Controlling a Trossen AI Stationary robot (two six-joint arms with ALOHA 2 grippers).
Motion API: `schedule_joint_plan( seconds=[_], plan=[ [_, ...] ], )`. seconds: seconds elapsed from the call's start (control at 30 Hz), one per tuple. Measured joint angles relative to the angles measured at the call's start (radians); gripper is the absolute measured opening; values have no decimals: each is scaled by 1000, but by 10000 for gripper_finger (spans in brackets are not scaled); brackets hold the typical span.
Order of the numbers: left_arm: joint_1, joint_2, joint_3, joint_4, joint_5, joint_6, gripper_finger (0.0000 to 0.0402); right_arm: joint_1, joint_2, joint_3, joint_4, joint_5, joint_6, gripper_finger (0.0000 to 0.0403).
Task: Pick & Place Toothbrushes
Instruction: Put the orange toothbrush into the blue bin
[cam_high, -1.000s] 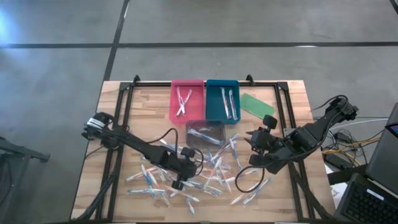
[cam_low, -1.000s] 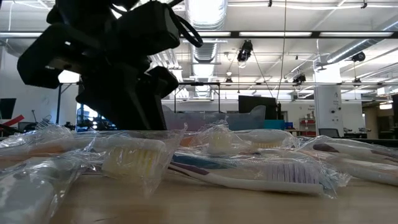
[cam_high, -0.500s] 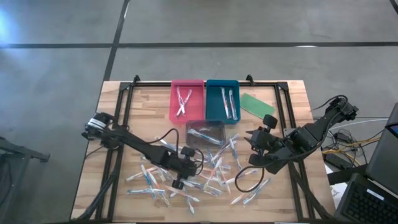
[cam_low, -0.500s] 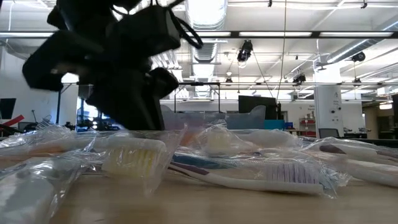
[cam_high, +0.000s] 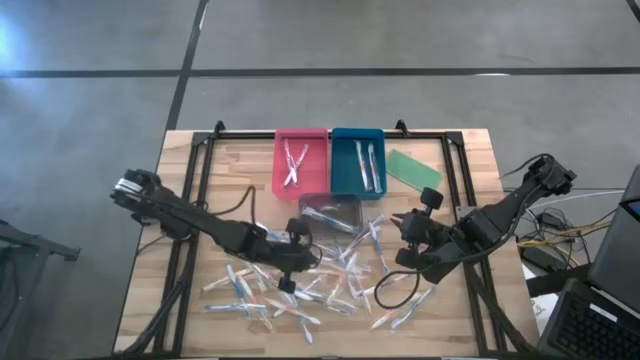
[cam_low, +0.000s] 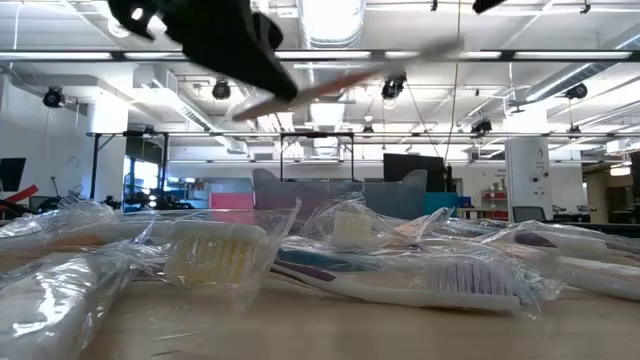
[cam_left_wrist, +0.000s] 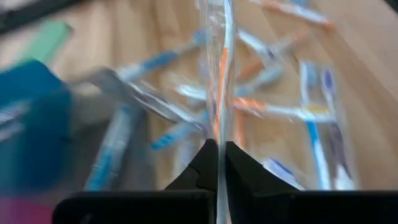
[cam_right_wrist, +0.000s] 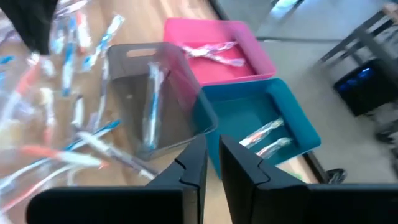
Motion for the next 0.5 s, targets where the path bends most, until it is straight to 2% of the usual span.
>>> schedule_joint_plan(
  seconds=[0.23, 0.37, 0.5],
  plan=[
    [43, -85, -22, 71, -16, 55, 4, 4, 0, -207, 217, 119, -4, 39],
    [81, -139, -105, 179, -16, 73, 1, 4, 0, -330, 386, 166, -22, 51],
    [123, -213, -199, 312, -13, 90, 1, 2, -6, -351, 497, 195, -81, 67]
  ],
)
